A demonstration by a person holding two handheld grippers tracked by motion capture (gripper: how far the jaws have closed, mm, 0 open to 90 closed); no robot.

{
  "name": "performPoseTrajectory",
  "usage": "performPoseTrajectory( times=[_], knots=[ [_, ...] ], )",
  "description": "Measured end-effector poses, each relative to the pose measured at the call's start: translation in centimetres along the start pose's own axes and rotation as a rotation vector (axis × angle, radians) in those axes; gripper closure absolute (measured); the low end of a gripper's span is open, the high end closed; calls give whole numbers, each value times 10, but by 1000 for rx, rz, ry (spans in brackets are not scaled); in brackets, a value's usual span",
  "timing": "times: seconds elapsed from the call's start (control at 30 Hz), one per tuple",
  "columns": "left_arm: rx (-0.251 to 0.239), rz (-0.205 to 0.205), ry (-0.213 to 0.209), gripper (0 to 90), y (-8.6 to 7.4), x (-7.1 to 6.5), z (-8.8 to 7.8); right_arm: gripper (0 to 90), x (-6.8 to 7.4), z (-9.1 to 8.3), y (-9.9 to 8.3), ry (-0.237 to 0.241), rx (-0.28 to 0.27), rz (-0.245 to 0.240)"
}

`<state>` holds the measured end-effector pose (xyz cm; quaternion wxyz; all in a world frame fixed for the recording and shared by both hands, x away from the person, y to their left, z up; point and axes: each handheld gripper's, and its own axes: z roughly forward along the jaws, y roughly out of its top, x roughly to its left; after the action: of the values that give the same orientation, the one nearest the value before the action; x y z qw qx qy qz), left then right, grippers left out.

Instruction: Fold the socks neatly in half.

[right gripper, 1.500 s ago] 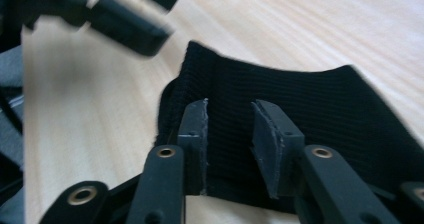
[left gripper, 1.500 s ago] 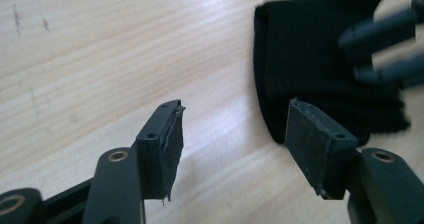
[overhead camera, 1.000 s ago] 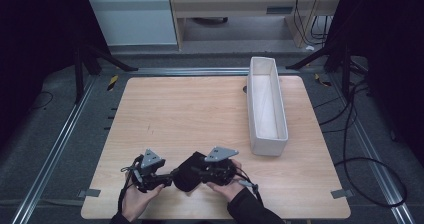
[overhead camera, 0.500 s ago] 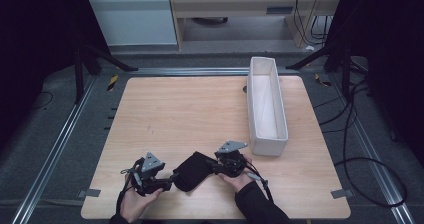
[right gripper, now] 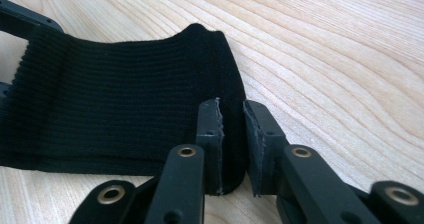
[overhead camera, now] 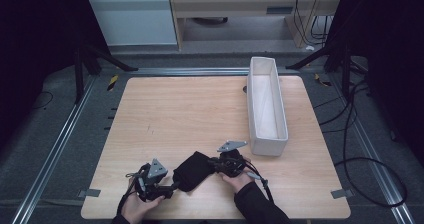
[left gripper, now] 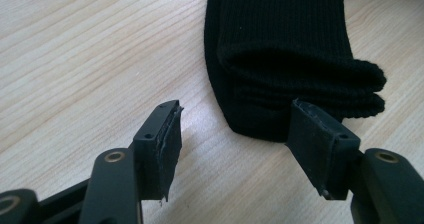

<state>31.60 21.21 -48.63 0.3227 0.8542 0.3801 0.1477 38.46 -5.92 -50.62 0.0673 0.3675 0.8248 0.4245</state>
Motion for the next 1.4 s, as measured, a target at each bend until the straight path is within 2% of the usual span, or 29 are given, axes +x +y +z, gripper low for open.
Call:
performPoseTrajectory(
  times=[0.13, 0.23, 0.3, 0.5, 0.67, 0.87, 1.07, 1.23, 1.4],
  knots=[
    [-11, -10, 8, 372, 3, 0, 4, 802, -1, -6, 5, -11, -29, -28],
    [-13, -11, 18, 373, 6, 1, 8, 802, 4, -14, 13, -17, -77, -83],
    [-21, -23, 25, 373, 7, 1, 10, 803, 9, -19, 19, 5, -116, -115],
    [-30, -49, 34, 371, 10, 3, 14, 805, 28, -21, 28, 67, -153, -191],
    [-30, -51, 38, 369, 11, 6, 17, 807, 45, -14, 31, 107, -143, -245],
    [-24, -50, 38, 364, 11, 7, 18, 807, 58, -4, 28, 156, -109, -283],
    [-11, -51, 44, 363, 8, 9, 17, 802, 63, 5, 22, 196, -65, -294],
    [-3, -44, 49, 370, 7, 11, 14, 788, 65, 9, 18, 204, -44, -288],
    [-45, -93, 73, 373, 6, 23, -2, 748, 65, 10, 17, 202, -36, -274]
  ],
)
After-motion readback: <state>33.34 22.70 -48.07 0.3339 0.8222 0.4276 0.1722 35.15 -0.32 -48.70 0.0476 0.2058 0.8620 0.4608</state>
